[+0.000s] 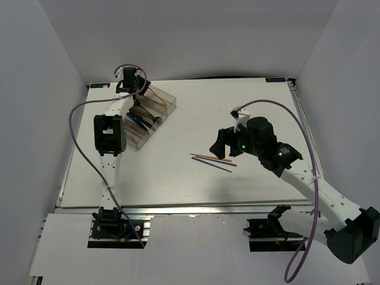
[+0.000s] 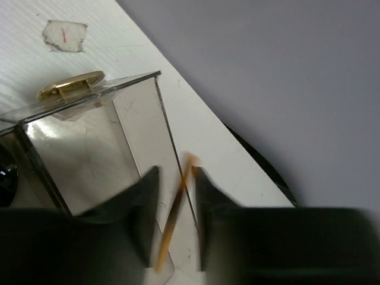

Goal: Sort the eating utensils into containers

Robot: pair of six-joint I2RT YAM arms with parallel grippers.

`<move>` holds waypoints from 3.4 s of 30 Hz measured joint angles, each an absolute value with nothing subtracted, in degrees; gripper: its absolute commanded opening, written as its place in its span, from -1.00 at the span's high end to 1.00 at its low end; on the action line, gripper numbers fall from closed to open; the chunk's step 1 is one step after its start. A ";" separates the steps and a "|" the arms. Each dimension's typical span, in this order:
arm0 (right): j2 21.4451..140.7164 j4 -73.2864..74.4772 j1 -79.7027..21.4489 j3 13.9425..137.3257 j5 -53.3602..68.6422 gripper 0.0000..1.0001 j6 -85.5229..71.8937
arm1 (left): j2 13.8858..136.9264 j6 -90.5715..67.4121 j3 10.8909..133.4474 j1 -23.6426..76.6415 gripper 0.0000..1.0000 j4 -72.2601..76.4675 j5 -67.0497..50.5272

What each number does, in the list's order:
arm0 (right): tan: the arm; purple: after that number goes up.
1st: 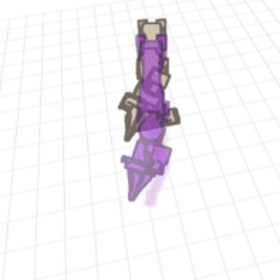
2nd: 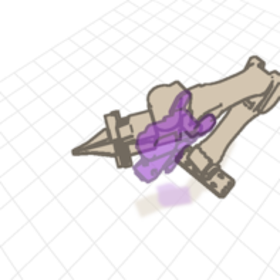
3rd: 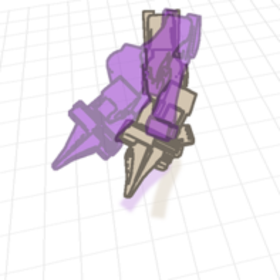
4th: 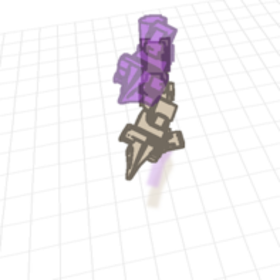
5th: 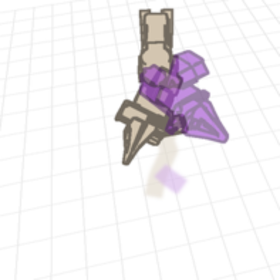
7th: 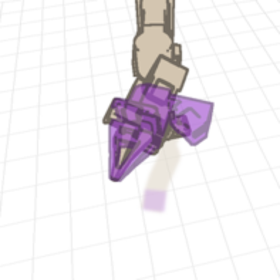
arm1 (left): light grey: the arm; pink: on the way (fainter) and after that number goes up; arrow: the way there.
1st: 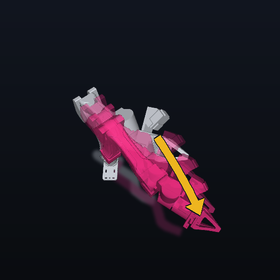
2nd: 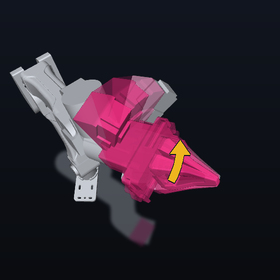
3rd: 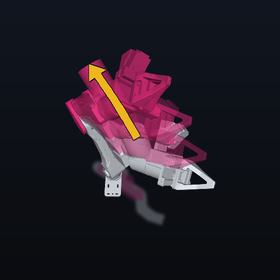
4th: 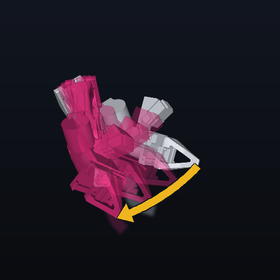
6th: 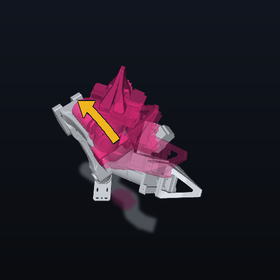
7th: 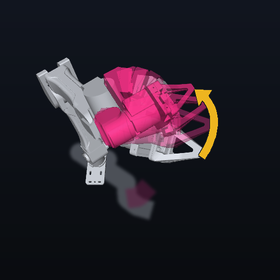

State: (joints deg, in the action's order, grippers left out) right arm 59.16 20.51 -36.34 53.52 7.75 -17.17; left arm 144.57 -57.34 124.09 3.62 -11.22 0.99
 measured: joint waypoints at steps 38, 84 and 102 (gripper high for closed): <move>94.96 29.04 -40.14 59.68 0.14 -0.01 4.10 | 69.43 -27.38 54.52 3.99 -0.96 -22.96 0.64; 98.06 13.74 -51.81 73.97 15.11 1.00 -18.98 | 58.35 -46.78 26.46 16.84 -0.82 10.85 -21.50; 93.36 7.86 -51.59 70.59 17.61 -0.06 -24.21 | 67.05 -53.10 27.64 17.91 1.00 16.38 -18.06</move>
